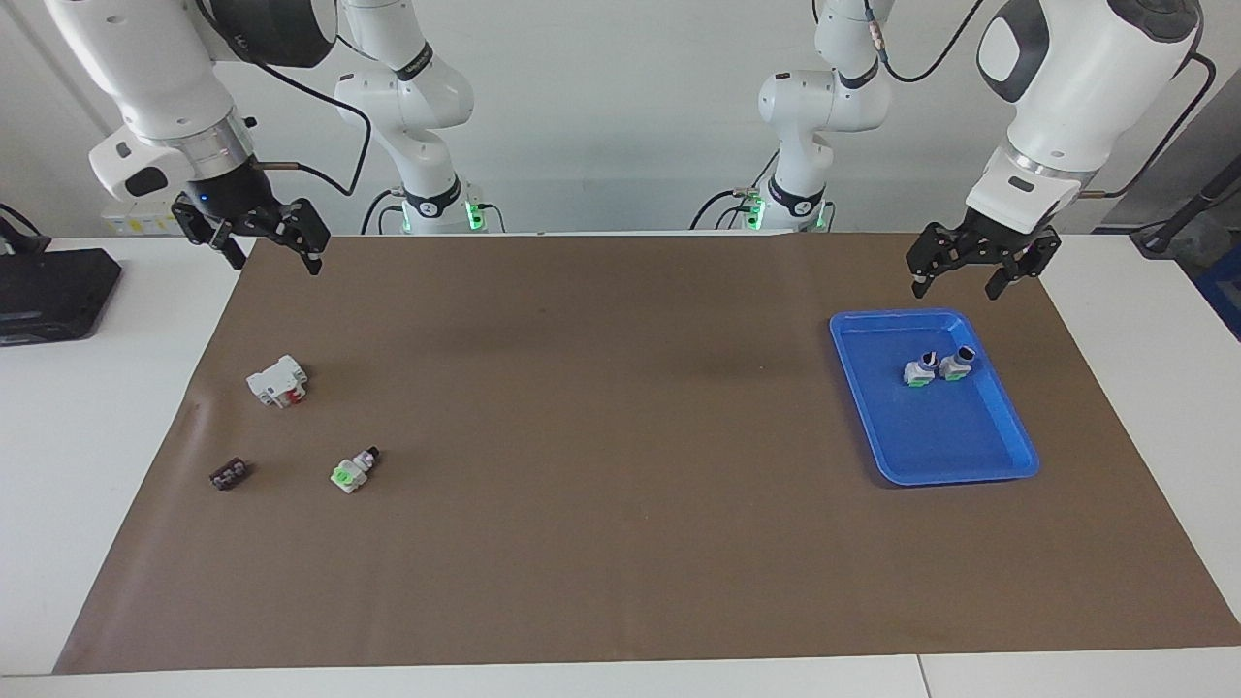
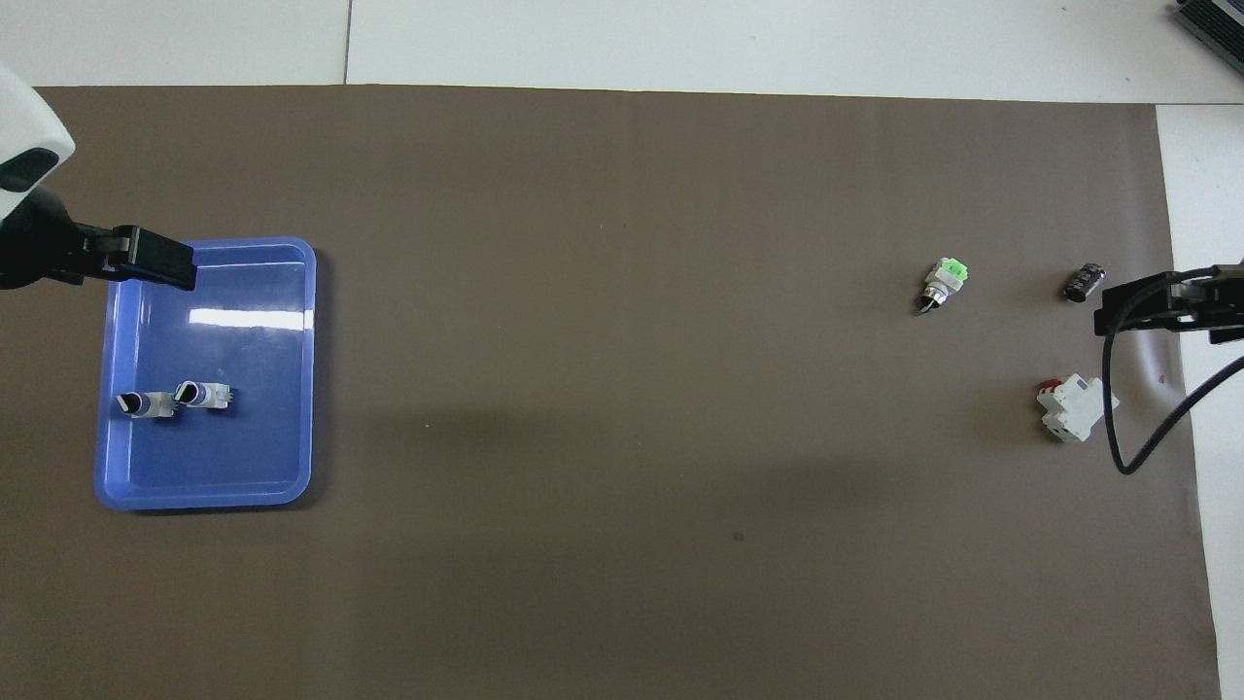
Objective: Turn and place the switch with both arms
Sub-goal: 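Reach the right gripper toward the green-and-white switch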
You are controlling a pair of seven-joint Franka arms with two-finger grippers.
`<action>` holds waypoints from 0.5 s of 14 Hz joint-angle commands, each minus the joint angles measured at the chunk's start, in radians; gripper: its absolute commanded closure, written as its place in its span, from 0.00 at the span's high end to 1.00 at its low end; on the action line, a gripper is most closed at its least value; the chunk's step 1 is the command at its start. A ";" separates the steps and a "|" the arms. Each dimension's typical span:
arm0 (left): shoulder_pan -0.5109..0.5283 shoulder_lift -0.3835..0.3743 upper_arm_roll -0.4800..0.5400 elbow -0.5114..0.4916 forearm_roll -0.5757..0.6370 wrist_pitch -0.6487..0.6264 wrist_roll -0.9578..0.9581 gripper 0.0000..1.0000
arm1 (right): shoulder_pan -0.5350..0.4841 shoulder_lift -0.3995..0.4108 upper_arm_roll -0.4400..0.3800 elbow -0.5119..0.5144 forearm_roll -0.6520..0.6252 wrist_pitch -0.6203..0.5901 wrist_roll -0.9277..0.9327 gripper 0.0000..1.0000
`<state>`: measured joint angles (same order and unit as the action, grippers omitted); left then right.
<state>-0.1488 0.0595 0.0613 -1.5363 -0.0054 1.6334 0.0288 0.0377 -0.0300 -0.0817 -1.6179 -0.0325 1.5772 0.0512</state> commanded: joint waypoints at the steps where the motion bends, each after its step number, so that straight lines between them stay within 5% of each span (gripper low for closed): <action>1: -0.002 -0.026 0.005 -0.027 0.001 -0.003 -0.009 1.00 | 0.007 0.002 -0.004 0.010 0.010 0.000 0.015 1.00; 7: -0.002 -0.026 0.006 -0.027 -0.001 -0.003 -0.009 1.00 | -0.004 -0.005 -0.004 -0.019 0.014 0.041 0.018 1.00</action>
<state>-0.1488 0.0595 0.0614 -1.5363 -0.0054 1.6334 0.0288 0.0384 -0.0301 -0.0818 -1.6186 -0.0318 1.5814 0.0525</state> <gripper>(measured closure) 0.000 0.000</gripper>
